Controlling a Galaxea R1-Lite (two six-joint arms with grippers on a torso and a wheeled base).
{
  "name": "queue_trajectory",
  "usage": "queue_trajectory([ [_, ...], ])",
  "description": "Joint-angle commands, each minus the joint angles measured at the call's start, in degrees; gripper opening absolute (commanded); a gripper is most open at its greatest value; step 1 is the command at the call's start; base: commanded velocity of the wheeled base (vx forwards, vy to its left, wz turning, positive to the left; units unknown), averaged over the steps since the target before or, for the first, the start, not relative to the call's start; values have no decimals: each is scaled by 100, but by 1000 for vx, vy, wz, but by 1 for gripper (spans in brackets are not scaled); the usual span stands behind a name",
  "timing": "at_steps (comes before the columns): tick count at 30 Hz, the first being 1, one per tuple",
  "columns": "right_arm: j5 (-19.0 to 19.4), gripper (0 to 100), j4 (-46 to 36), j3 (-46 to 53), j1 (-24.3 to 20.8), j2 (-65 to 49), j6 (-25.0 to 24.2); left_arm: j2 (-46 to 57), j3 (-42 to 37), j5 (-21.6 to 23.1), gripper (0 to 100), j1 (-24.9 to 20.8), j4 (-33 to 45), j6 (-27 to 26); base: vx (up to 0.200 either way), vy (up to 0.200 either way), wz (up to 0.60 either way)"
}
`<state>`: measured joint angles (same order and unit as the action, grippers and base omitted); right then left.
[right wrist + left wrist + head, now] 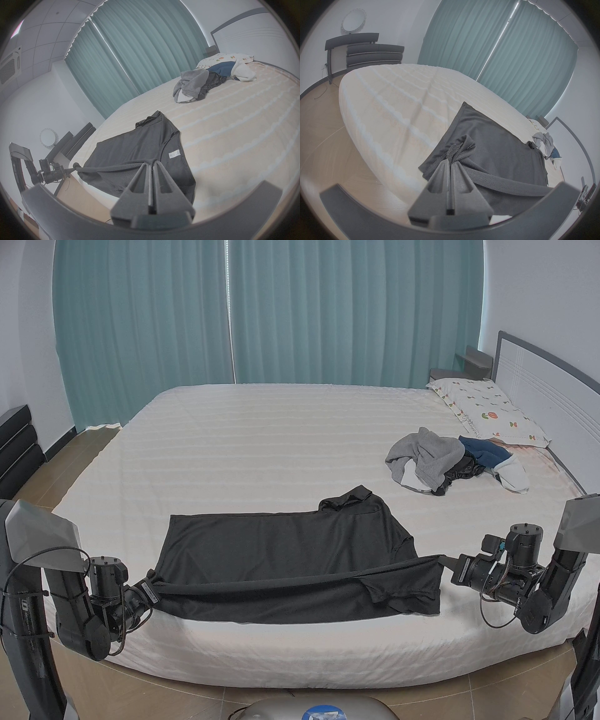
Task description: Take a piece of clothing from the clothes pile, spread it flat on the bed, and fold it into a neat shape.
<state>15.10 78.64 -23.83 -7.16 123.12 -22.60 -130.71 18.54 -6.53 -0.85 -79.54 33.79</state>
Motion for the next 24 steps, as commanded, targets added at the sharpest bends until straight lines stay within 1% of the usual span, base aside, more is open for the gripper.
queue_trajectory([
  [1,10,0,20,239,-23,-351,10,406,-290,3,0,-82,-9,5,0,0,0],
  [4,19,0,20,362,-23,-500,19,555,-395,3,0,-82,0,13,0,0,0],
  [17,98,0,151,1592,-23,-1405,54,959,-1098,3,0,-82,-61,5,0,0,0],
  [24,116,0,257,1803,-31,-1440,54,1135,-1221,12,0,-82,-52,5,0,0,0],
])
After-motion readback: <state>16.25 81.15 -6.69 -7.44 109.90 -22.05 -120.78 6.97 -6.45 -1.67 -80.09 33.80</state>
